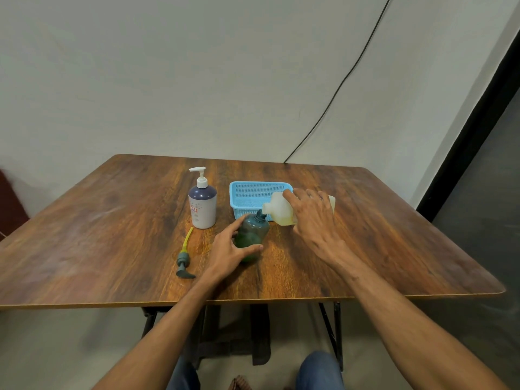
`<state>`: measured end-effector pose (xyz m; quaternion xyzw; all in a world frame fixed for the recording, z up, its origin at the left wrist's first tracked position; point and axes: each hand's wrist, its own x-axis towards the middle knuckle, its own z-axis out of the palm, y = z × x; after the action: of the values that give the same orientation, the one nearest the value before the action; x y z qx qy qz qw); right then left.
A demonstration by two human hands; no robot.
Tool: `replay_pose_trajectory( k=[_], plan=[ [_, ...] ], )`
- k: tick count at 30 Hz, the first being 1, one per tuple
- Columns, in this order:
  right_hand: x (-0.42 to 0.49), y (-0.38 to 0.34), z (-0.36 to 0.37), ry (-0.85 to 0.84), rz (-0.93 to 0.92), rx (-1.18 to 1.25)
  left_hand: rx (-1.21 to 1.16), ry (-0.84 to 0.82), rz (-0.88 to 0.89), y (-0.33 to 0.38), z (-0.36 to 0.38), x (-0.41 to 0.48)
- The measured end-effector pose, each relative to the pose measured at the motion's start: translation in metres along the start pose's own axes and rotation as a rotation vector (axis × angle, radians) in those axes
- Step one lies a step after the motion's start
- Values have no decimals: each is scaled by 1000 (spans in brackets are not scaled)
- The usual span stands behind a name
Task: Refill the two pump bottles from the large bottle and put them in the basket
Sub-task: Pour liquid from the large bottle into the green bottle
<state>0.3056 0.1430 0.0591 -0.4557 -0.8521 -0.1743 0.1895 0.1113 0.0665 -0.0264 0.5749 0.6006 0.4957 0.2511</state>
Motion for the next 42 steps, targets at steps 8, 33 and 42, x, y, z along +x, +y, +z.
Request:
replay_pose_trajectory(
  k=[8, 33, 42],
  plan=[
    [0, 0, -1, 5, -6, 1, 5, 1, 4, -4, 0, 1],
    [0, -1, -2, 4, -5, -8, 13, 12, -3, 0, 1, 0],
    [1, 0, -2, -9, -5, -1, 13, 16, -11, 1, 1, 0]
  ],
)
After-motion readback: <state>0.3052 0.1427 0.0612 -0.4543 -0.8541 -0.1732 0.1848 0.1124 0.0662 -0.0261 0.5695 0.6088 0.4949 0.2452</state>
